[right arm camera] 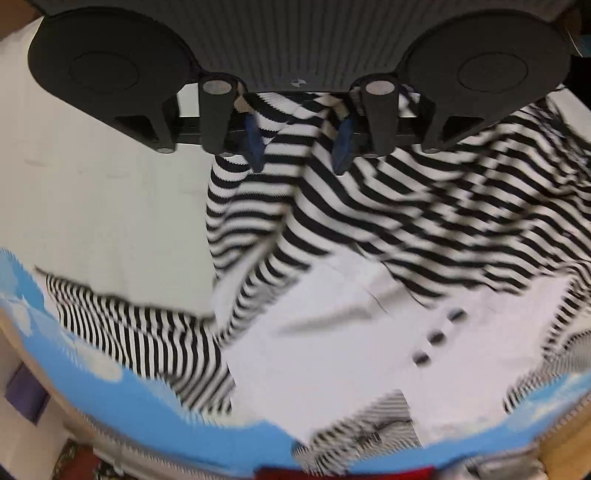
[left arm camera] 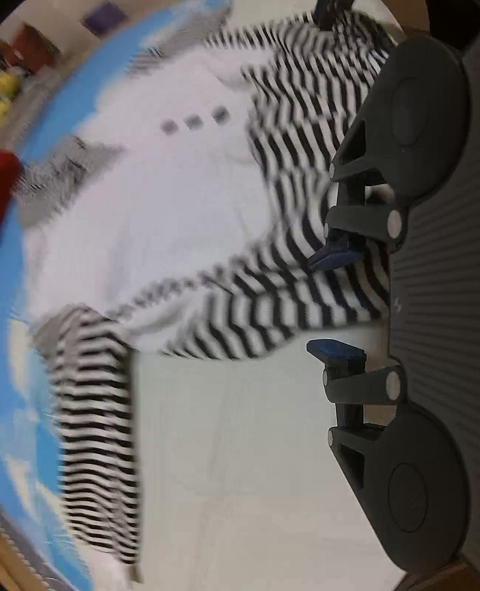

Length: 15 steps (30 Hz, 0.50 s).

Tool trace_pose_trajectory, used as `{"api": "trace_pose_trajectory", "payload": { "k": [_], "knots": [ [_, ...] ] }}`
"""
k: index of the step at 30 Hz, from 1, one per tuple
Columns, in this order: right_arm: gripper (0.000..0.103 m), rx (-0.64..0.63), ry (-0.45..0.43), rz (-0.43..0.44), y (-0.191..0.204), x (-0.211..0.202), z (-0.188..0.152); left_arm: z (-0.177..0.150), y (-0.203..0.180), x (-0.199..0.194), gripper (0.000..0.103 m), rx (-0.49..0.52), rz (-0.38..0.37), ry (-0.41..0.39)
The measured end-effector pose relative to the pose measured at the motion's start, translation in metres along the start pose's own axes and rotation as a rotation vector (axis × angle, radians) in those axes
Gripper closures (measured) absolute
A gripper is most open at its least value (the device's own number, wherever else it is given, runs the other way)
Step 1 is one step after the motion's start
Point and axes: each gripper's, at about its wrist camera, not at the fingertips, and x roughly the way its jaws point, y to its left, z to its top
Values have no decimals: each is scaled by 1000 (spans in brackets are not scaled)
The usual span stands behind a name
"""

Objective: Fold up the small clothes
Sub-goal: 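Reach both grippers to the striped hem and close on it, then lift the hem with both grippers and fold it up toward the hood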

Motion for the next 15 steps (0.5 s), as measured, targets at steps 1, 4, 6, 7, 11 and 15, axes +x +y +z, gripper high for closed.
{"api": "trace_pose_trajectory", "payload": {
  "k": [1, 4, 6, 7, 11, 15],
  "knots": [
    [58, 6, 23, 1, -2, 5, 0, 0, 0, 6, 57, -7, -2, 32],
    [58, 22, 68, 35, -5, 16, -4, -1, -1, 13, 62, 17, -14, 74],
    [88, 13, 90, 73, -6, 21, -6, -2, -6, 18, 86, 56, -14, 97],
    [98, 12, 97, 86, -7, 20, -8, -3, -8, 18, 99, 75, -21, 102],
    [103, 115, 32, 145, -30, -7, -13, -12, -10, -2, 102, 162, 27, 40],
    [103, 192, 37, 159, -61, -24, -34, -20, 3, -28, 102, 200, 114, 0]
  ]
}}
